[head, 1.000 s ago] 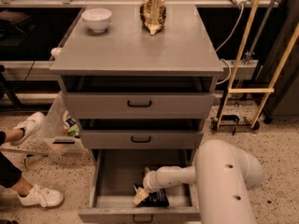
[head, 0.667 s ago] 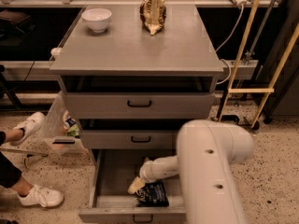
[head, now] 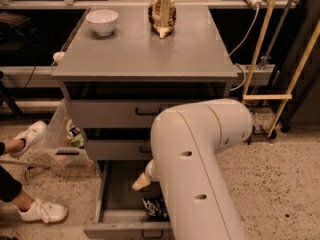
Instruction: Place blue chip bag into bottom drawer
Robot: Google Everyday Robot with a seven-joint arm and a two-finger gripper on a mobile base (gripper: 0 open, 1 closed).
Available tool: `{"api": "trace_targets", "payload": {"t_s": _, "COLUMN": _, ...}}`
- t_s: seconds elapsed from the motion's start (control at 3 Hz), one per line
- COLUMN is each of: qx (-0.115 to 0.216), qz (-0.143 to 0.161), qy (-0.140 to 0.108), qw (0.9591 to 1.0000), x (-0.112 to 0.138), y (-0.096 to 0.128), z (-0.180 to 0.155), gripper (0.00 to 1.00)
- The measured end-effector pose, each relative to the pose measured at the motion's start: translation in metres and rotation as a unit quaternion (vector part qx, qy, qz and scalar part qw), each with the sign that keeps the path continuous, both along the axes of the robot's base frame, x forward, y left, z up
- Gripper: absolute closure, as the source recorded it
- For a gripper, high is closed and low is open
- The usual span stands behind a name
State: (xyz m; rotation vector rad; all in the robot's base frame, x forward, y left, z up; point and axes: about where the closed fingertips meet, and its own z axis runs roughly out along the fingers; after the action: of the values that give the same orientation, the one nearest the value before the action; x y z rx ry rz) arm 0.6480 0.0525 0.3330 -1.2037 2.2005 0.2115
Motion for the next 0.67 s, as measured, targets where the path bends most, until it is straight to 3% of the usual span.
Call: {"api": "trace_targets", "payload": {"t_s": 0.67, "qx": 0.0, "qz": 0.0, "qy": 0.0, "qw": 1.0, "x": -0.0033, "y": -0.0002, "z": 0.0, "gripper": 0.0}}
